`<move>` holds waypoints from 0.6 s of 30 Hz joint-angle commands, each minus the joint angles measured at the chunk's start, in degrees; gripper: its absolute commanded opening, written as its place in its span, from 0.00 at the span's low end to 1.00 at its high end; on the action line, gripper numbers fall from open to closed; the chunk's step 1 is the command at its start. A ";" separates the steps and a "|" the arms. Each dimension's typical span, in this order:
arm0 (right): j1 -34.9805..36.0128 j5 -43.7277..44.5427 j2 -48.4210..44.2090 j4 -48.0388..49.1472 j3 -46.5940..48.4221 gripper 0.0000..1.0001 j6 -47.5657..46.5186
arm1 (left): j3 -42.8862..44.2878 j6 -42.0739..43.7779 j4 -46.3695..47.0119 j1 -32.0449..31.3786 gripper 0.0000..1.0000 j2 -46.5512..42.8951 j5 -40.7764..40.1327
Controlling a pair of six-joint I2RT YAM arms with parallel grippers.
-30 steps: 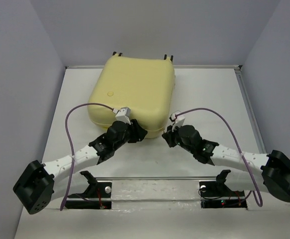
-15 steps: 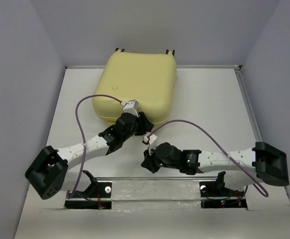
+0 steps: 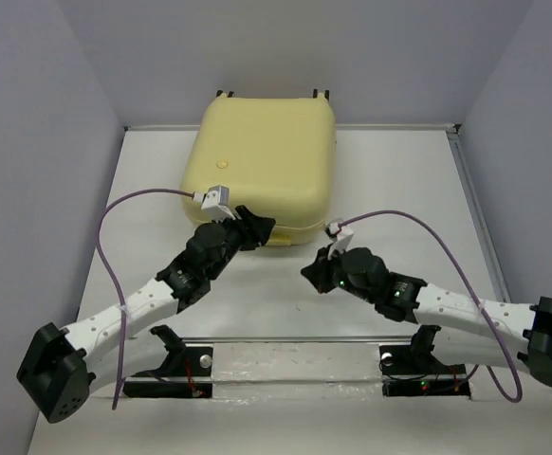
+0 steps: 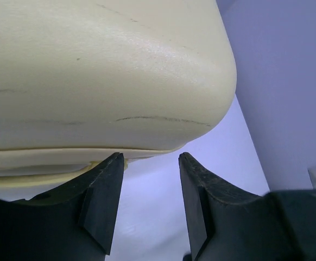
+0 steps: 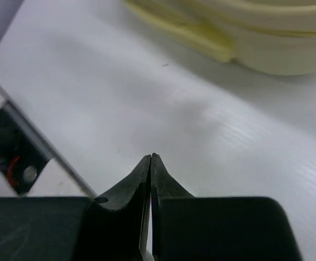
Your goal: Pack the luggage
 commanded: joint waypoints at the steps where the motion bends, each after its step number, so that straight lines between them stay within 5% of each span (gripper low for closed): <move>1: -11.03 -0.04 -4.05 -2.14 -3.51 0.12 -2.17 | -5.98 -0.50 -3.79 0.24 0.58 -7.90 -5.61; 6: -24.37 -7.21 -0.90 -1.28 -0.44 0.49 -9.73 | -13.27 -2.87 -5.38 1.03 0.71 -13.71 -6.77; 13: -36.70 -26.57 6.57 9.71 0.79 0.60 -19.75 | -14.25 -2.53 0.40 3.40 0.73 -8.71 -3.52; 18: -36.72 -31.94 11.49 15.16 2.81 0.60 -22.13 | -11.35 -1.03 3.57 3.76 0.73 -3.00 -1.40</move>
